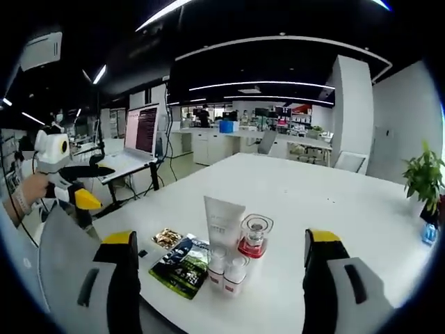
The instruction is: Arrange the skincare products in the storage area until every visible bottle or jar stands upright without overlapping.
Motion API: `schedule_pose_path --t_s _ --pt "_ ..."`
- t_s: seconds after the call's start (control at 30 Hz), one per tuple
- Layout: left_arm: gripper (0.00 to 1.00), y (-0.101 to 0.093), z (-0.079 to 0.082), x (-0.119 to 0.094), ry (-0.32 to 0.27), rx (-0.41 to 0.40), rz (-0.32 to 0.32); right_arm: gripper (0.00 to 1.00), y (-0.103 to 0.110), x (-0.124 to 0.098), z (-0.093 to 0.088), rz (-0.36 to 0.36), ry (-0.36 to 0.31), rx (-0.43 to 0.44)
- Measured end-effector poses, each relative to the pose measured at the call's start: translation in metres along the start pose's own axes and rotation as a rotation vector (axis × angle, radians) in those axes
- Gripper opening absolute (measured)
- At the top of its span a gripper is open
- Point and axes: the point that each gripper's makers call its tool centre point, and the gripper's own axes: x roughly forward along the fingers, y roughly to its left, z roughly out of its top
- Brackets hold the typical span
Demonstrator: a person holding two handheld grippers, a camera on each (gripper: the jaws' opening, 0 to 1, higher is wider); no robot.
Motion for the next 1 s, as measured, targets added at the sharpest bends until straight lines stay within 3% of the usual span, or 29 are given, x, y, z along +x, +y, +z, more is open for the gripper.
schedule_pose_path --t_s 0.13,0.3,0.7,1.0 --pt "0.97 -0.001 0.002 -0.003 -0.011 -0.011 0.011 1.00 -0.006 -0.003 0.003 -0.013 -0.022 0.058" --pt "0.97 0.000 0.005 -0.006 -0.021 -0.011 0.025 1.00 -0.009 -0.001 0.004 -0.011 -0.017 0.016" --pt "0.97 -0.001 0.002 -0.014 -0.013 -0.013 0.042 1.00 -0.001 0.002 0.005 0.014 -0.027 0.015" --pt "0.97 -0.010 0.004 -0.008 -0.008 -0.006 0.010 1.00 -0.008 -0.003 0.002 -0.006 -0.030 0.037"
